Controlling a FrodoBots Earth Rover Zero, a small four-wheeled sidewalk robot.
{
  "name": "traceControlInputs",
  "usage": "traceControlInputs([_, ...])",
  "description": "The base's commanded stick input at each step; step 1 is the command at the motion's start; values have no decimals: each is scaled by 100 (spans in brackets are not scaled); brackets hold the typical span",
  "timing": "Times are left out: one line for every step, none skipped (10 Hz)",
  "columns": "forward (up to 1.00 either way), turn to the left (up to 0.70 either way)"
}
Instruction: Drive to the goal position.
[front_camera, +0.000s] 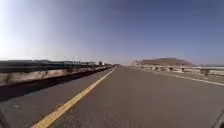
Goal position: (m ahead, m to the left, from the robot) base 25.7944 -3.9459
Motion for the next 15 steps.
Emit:
traceControlInputs([85,0])
traceControlInputs([85,0])
traceControlInputs([85,0])
traceControlInputs([85,0])
traceControlInputs([85,0])
traceControlInputs([85,0])
traceControlInputs([85,0])
traceControlInputs([85,0])
traceControlInputs([85,0])
traceControlInputs([85,0])
traceControlInputs([85,0])
traceControlInputs([85,0])
traceControlInputs([85,0])
traceControlInputs([85,0])
traceControlInputs([85,0])
